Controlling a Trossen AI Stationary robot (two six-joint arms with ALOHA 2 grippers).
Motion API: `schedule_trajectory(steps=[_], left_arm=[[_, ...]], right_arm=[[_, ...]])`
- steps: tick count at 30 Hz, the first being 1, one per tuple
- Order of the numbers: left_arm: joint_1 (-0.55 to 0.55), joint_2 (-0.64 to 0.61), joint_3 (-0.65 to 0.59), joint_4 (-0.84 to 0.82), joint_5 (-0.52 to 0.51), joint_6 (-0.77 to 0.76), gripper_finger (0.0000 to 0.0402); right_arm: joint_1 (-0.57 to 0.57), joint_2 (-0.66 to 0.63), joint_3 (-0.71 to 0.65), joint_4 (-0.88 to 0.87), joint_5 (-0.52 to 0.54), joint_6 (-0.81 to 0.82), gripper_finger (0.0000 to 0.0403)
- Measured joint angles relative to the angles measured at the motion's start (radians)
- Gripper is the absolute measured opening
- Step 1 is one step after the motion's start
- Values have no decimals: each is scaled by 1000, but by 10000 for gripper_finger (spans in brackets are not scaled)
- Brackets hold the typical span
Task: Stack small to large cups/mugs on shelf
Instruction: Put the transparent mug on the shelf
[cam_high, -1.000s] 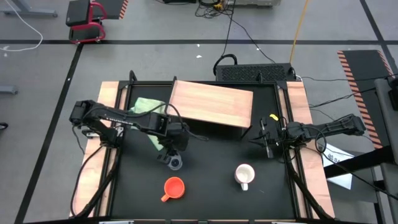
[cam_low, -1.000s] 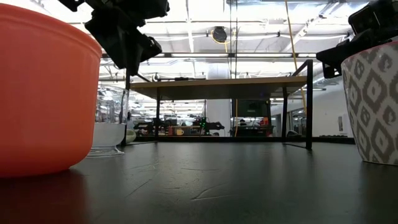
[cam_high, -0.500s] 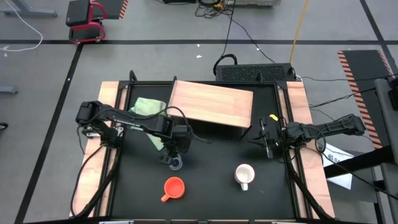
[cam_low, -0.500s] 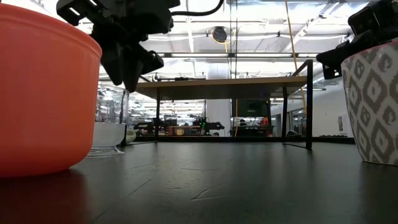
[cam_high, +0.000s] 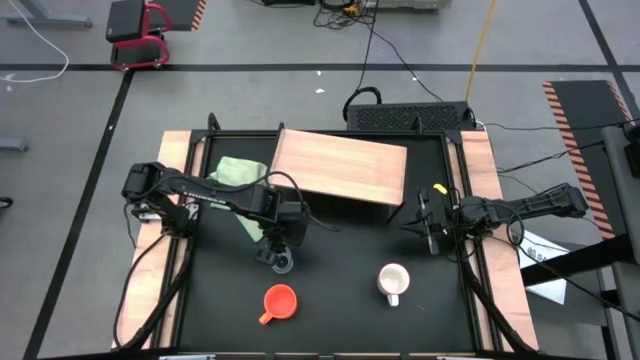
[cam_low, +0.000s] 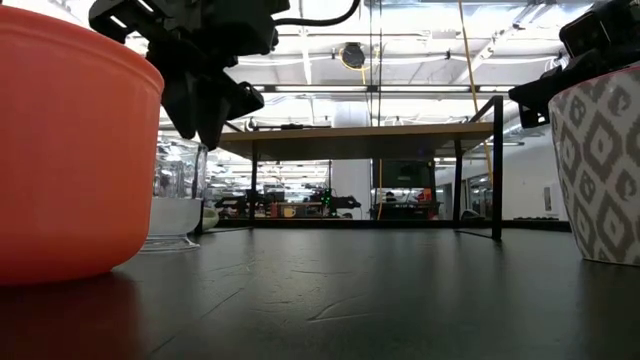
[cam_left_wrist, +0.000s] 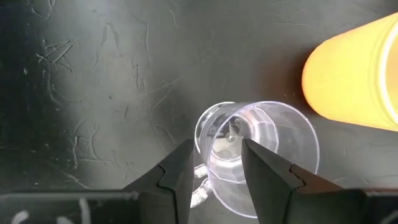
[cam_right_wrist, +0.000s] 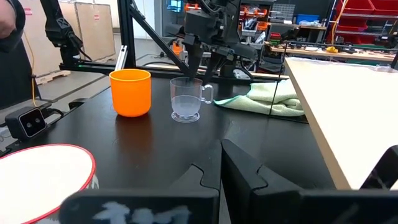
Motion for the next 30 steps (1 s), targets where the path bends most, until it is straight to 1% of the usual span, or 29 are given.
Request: schedule_trajectory(steps=[19, 23, 30], left_arm=[[0, 0, 0, -30, -13, 11, 136], [0, 0, 0, -30, -36, 15, 136], [0, 0, 0, -29, -31, 18, 136]], right_arm=[[0, 0, 0, 0, 0, 0, 0], [0, 0, 0, 0, 0, 0, 0], [0, 0, 0, 0, 0, 0, 0]])
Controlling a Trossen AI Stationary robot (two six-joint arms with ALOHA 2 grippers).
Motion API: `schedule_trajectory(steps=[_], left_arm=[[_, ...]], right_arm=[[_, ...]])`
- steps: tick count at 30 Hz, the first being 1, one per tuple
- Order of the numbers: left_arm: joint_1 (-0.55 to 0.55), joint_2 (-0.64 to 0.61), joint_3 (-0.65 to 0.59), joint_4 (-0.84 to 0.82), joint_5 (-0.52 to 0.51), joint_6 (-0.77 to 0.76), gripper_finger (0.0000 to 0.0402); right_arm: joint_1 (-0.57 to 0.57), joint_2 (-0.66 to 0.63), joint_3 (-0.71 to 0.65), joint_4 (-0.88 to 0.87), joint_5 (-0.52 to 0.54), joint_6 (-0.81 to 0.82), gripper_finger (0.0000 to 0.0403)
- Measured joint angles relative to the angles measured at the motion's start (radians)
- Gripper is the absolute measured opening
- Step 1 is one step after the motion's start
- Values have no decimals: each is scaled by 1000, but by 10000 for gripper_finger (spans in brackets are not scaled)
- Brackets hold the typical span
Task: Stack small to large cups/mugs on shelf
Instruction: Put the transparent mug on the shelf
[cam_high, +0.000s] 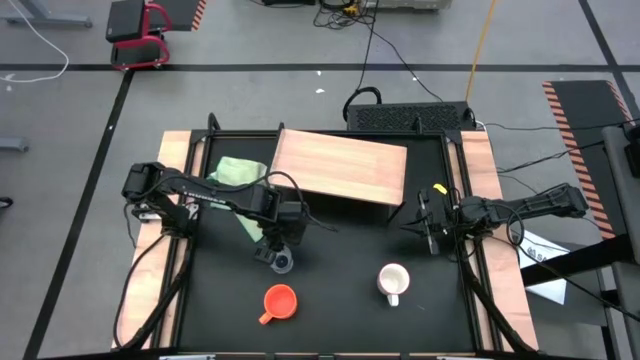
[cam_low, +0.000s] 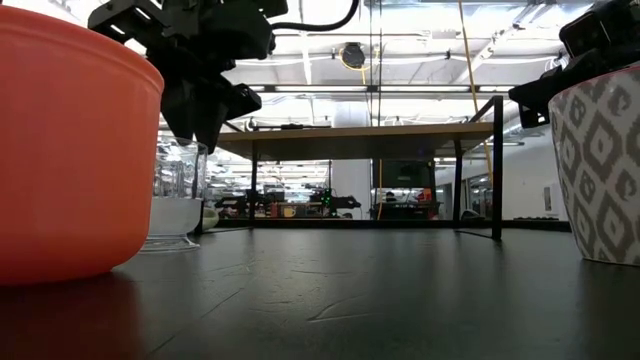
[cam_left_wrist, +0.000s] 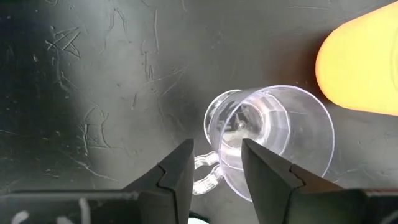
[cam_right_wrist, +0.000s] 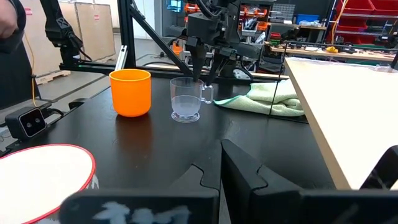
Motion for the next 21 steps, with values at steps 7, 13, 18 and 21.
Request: schedule_trajectory(steps=[7, 13, 18, 21], left_arm=[[-10, 0, 0, 13, 37, 0, 136], [-31, 27, -1, 24, -12, -3, 136], [-38, 45, 1, 45, -22, 0, 136], [-37, 54, -3, 32, -22, 3, 136]], right_arm=[[0, 0, 0, 0, 0, 0, 0], [0, 0, 0, 0, 0, 0, 0], [0, 1, 0, 1, 0, 0, 0], [0, 3, 0, 1, 0, 0, 0]])
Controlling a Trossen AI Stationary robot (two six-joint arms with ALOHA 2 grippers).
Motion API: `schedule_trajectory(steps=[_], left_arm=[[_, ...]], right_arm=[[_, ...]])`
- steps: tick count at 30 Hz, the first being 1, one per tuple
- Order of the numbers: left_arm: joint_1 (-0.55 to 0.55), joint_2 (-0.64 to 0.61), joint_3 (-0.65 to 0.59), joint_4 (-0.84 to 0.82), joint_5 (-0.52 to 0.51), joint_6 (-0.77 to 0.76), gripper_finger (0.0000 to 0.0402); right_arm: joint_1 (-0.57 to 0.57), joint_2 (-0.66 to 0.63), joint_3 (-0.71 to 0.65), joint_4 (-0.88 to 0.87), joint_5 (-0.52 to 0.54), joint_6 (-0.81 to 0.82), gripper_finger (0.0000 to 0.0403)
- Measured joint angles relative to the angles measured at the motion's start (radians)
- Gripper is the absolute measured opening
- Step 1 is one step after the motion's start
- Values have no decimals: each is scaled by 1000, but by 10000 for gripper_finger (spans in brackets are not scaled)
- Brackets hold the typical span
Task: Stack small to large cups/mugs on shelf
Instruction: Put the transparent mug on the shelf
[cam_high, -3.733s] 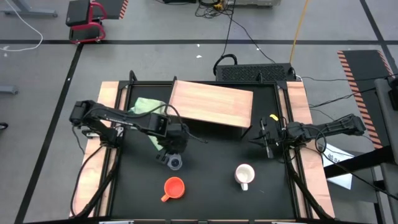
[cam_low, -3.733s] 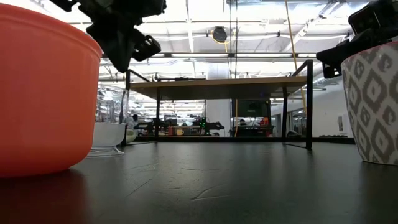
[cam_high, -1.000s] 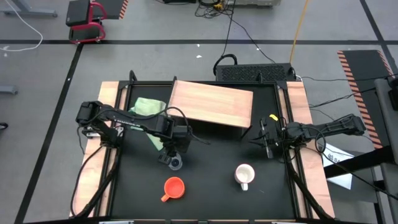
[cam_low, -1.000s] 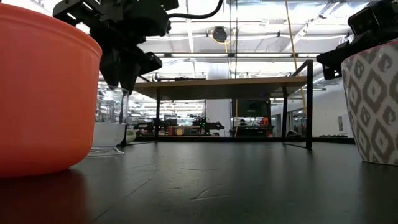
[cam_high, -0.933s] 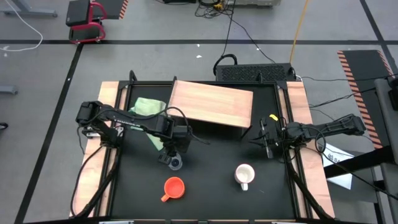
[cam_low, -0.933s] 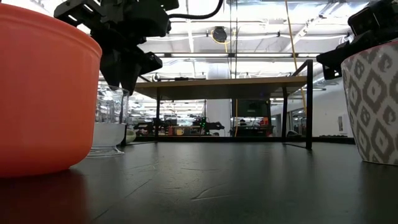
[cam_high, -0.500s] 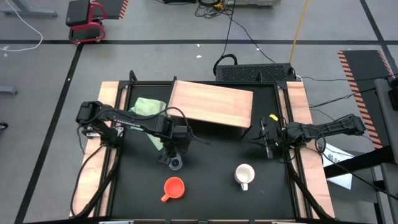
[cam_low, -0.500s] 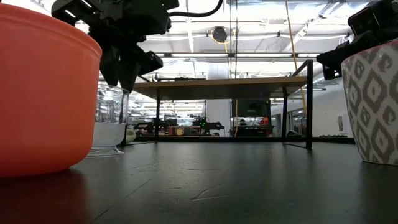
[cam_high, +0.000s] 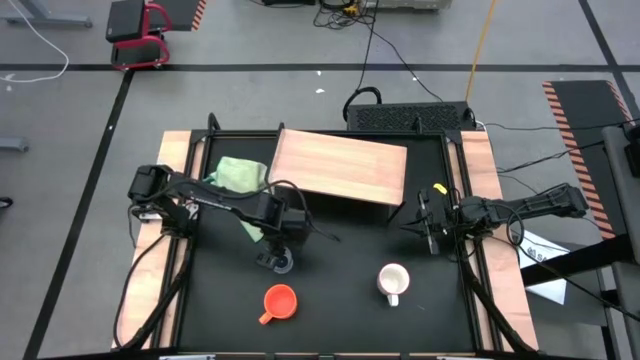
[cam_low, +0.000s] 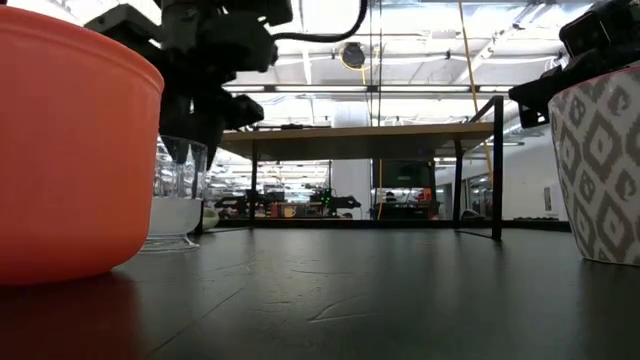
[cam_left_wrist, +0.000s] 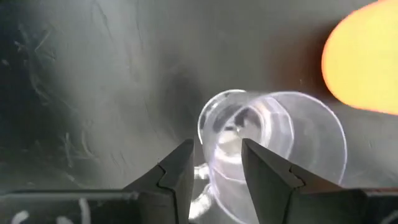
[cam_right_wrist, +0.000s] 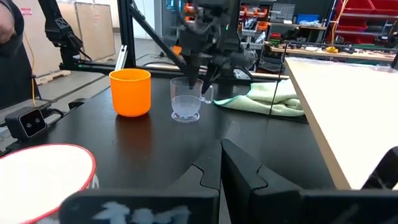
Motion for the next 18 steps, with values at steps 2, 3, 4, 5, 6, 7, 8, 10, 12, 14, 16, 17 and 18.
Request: schedule_trajectory(steps=[2, 3, 4, 5, 6, 7, 8, 10, 12, 14, 16, 17, 18], left_arm=[[0, 6, 3, 7, 0, 5, 136], [0, 8, 1, -2, 0, 5, 136], [0, 13, 1, -5, 0, 5, 136], [0, 15, 1, 5, 0, 7, 136], [0, 17, 1, 7, -1, 11, 136], [0, 18, 1, 3, -1, 12, 136], [0, 18, 1, -3, -1, 11, 136], [0, 17, 1, 3, -1, 12, 136], [0, 13, 1, -4, -1, 9, 136], [0, 8, 1, -3, -2, 5, 136], [0, 7, 2, -7, -2, 5, 136], [0, 7, 2, -13, -2, 5, 136], [0, 7, 2, -21, -3, 4, 136]], right_arm=[[0, 0, 0, 2, 0, 0, 0], [0, 1, 0, 3, 0, 0, 0], [0, 2, 0, 0, 0, 0, 0], [0, 3, 0, -3, 0, 0, 0], [0, 3, 0, -1, 0, 0, 0], [0, 3, 0, 0, 0, 0, 0], [0, 3, 0, 0, 0, 0, 0], [0, 3, 0, 0, 0, 0, 0], [0, 3, 0, 6, 0, 0, 0], [0, 3, 0, 5, 0, 0, 0], [0, 3, 0, 11, 0, 0, 0], [0, 3, 0, 11, 0, 0, 0], [0, 3, 0, 11, 0, 0, 0]])
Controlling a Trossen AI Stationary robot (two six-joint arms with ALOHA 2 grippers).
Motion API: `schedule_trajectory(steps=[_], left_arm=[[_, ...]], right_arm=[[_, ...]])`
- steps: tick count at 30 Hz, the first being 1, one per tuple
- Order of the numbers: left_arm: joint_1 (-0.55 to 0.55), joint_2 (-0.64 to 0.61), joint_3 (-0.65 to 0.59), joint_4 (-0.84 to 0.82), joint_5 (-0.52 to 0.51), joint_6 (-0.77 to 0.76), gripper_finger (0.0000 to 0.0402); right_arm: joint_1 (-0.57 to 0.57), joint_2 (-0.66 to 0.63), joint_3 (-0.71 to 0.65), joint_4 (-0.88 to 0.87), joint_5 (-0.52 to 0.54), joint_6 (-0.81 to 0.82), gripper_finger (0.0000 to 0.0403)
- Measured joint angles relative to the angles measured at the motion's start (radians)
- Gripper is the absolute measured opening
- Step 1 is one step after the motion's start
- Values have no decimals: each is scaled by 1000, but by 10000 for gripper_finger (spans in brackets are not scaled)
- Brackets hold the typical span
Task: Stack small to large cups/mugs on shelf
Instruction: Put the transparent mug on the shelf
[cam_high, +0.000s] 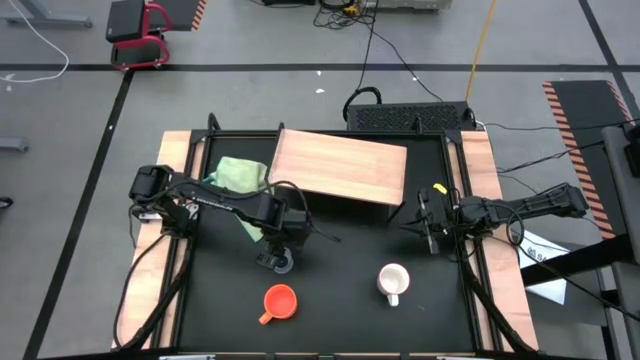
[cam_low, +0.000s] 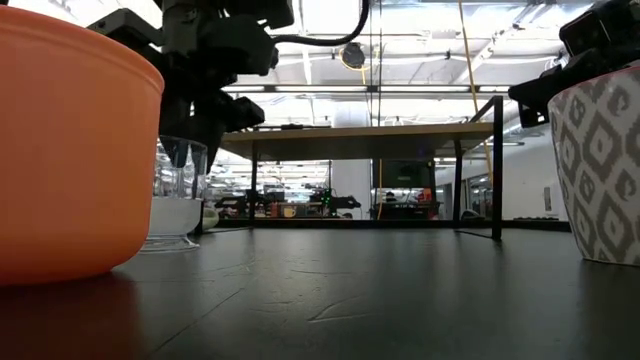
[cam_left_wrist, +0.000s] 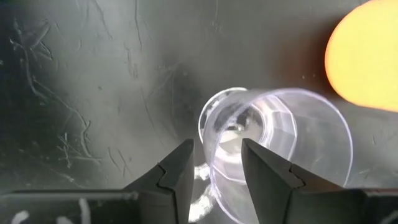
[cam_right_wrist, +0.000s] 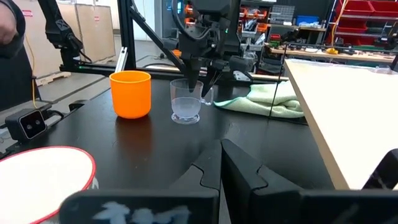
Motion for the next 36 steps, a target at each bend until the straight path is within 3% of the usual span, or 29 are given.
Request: schedule_trajectory(steps=[17, 27, 36], left_arm=[[27, 0, 3, -15, -8, 0, 136], [22, 0, 95, -77, -7, 0, 136], [18, 0, 76, -89, -4, -33, 136]], right_arm=[[0, 0, 0, 3, 0, -3, 0], [0, 0, 0, 3, 0, -3, 0], [0, 0, 0, 3, 0, -4, 0]])
